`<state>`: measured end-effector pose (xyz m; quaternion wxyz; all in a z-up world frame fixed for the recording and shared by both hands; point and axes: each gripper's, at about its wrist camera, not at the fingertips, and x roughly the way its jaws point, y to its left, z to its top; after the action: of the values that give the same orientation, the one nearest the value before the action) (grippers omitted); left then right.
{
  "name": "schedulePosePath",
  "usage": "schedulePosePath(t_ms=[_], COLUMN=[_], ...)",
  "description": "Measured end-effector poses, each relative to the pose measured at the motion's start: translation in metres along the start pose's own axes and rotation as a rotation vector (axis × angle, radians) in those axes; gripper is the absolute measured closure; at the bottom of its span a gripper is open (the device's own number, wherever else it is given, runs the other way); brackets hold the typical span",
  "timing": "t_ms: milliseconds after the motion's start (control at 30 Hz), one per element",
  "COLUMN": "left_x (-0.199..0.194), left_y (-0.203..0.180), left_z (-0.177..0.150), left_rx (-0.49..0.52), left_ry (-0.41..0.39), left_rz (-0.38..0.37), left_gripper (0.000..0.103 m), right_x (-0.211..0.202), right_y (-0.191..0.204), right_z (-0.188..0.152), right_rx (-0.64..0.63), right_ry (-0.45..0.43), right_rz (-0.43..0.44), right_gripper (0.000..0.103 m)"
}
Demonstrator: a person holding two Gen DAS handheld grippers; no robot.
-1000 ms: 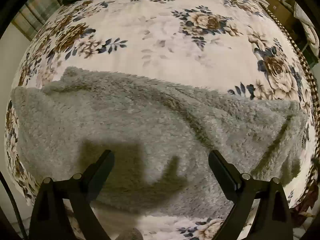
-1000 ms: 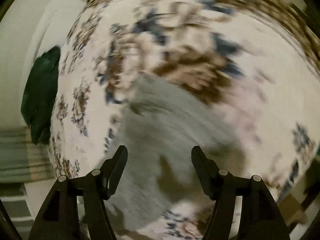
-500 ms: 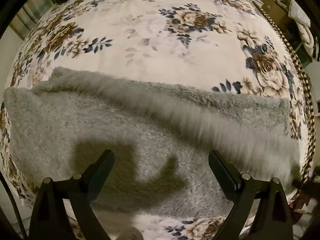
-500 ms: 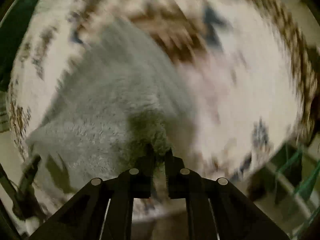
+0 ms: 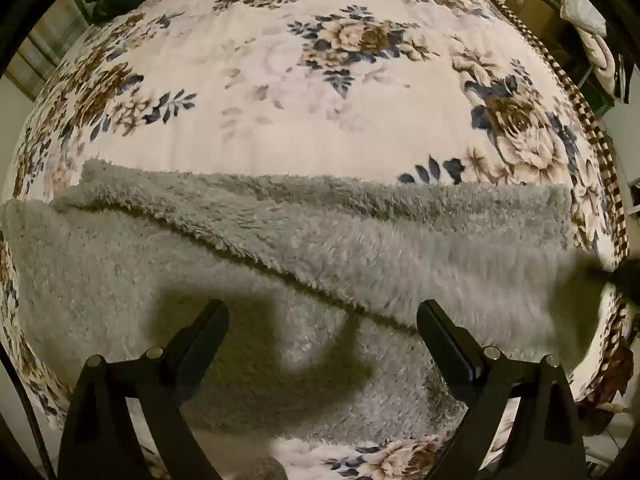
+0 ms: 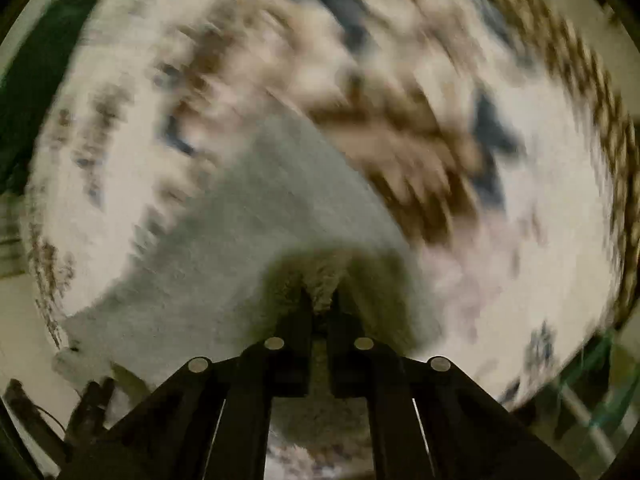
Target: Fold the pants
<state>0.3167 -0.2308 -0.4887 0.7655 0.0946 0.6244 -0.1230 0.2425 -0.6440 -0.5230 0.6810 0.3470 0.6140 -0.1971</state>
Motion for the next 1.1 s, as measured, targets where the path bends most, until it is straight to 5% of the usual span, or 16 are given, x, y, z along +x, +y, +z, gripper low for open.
schedulePosePath(t_ms=[67, 133, 200, 233, 467, 667, 733, 767, 933, 1000, 1100], left_x=[-0.001, 0.002, 0.005, 0.006, 0.003, 0.012, 0.014, 0.016, 0.016, 0.016, 0.016], left_y=[0.001, 0.004, 0.005, 0.006, 0.003, 0.001, 0.000, -0.001, -0.003, -0.004, -0.008], left_z=[0.002, 0.004, 0.006, 0.007, 0.008, 0.003, 0.002, 0.001, 0.000, 0.000, 0.001], left_rx=[0.002, -0.003, -0.019, -0.029, -0.016, -0.005, 0.006, 0.008, 0.015, 0.013, 0.005], left_ry=[-0.008, -0.006, 0.010, 0.016, 0.001, 0.025, 0.027, 0.032, 0.037, 0.036, 0.042], left_rz=[0.004, 0.008, 0.003, -0.006, -0.016, -0.005, 0.005, 0.006, 0.004, -0.001, -0.018], left_gripper=[0.007, 0.007, 0.007, 0.007, 0.007, 0.007, 0.007, 0.007, 0.007, 0.007, 0.007], right_x=[-0.031, -0.034, -0.026, -0.032, -0.018, 0.048, 0.066, 0.070, 0.013, 0.012, 0.037], right_y=[0.027, 0.042, 0.044, 0.036, -0.035, -0.058, -0.053, -0.049, -0.060, -0.085, -0.115], right_z=[0.020, 0.046, 0.059, 0.058, -0.011, -0.045, -0.047, -0.048, -0.078, -0.093, -0.109], right_rx=[-0.084, -0.130, -0.141, -0.119, 0.060, 0.231, 0.252, 0.250, 0.261, 0.307, 0.408], right_ry=[-0.137, -0.119, -0.045, -0.069, -0.048, 0.040, 0.032, 0.017, -0.174, -0.109, 0.079], right_rz=[-0.019, -0.007, 0.000, 0.025, 0.064, 0.253, 0.314, 0.297, 0.123, 0.089, 0.160], right_gripper=[0.097, 0.084, 0.040, 0.039, 0.039, 0.053, 0.095, 0.098, 0.099, 0.098, 0.090])
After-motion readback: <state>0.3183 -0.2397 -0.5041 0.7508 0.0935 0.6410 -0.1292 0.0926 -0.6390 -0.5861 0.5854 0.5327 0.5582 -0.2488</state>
